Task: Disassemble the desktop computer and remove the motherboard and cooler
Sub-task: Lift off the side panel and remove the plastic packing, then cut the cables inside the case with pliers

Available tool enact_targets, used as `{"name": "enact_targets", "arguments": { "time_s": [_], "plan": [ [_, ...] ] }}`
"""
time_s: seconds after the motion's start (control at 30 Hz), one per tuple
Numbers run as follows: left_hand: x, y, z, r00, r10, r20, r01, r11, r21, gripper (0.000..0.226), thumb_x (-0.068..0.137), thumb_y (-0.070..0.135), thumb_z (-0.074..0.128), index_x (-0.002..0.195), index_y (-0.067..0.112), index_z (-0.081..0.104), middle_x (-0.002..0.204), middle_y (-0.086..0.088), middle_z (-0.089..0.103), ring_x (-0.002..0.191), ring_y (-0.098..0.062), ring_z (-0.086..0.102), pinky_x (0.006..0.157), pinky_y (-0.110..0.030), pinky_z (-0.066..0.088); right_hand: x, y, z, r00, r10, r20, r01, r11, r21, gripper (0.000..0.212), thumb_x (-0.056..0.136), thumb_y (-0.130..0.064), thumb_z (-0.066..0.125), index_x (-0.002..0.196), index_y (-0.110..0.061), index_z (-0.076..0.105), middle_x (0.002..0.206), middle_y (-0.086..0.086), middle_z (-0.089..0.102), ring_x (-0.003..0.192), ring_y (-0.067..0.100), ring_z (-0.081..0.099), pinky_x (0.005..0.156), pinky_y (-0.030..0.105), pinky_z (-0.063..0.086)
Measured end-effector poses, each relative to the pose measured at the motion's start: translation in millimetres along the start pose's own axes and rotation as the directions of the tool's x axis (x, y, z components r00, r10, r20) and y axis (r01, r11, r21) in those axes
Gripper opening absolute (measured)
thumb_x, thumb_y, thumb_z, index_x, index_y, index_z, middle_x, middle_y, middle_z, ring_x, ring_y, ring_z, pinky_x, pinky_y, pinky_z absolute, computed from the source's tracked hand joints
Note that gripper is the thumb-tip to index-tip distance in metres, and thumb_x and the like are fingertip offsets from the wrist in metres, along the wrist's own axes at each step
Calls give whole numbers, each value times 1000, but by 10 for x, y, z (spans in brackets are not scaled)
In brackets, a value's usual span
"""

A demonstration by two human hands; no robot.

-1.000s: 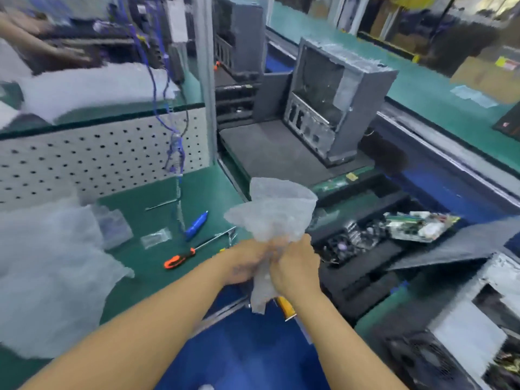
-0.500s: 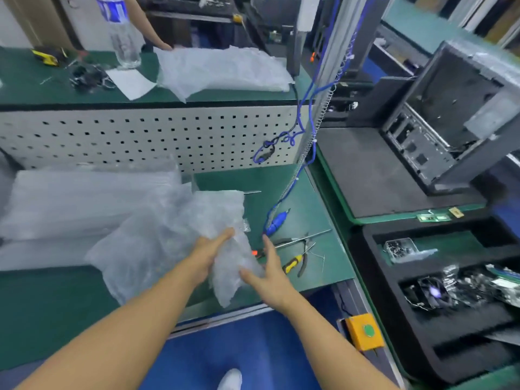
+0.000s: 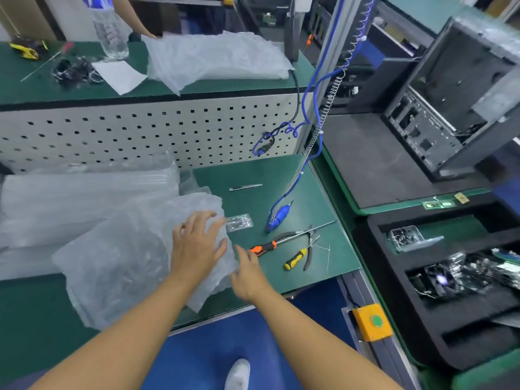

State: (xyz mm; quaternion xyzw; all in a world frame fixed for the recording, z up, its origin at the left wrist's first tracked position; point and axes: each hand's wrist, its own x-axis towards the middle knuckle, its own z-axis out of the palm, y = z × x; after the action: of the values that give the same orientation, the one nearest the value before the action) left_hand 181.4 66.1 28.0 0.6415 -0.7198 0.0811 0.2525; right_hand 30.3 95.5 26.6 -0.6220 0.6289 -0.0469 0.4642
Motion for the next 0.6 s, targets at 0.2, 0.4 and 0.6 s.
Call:
{"name": "enact_targets", "arguments": {
  "time_s": [0.2, 0.4, 0.6],
  "plan": [
    [-136, 77, 176, 597, -169, 784, -170, 929, 330, 67, 91, 71, 28, 144, 35, 45, 161, 3, 24, 149, -28, 10, 111, -57, -4, -34, 135, -31, 995, 71, 76, -69, 997, -35, 79, 91, -7, 47, 159, -23, 10, 166, 1, -11, 151, 27, 10, 119, 34, 18],
    [-289, 68, 273, 649, -112, 752, -236, 911, 339, 67, 96, 59, 42, 153, 26, 28, 167, -4, 0, 152, -34, -6, 119, -57, -3, -126, 392, -143, 989, 134, 62, -134, 991, -13, 80, 90, -14, 49, 159, -23, 11, 165, 5, 7, 150, 27, 15, 120, 36, 22],
    [-204, 482, 211, 724, 41, 688, -219, 960, 173, 60, 81, 52, 44, 133, 24, 53, 159, -3, 28, 148, -26, 17, 113, -51, 11, -194, 549, -274, 987, 153, -40, -149, 985, 85, 64, 91, -16, 50, 151, -21, 31, 151, 8, 33, 124, 31, 50, 99, 37, 47]
  ]
}}
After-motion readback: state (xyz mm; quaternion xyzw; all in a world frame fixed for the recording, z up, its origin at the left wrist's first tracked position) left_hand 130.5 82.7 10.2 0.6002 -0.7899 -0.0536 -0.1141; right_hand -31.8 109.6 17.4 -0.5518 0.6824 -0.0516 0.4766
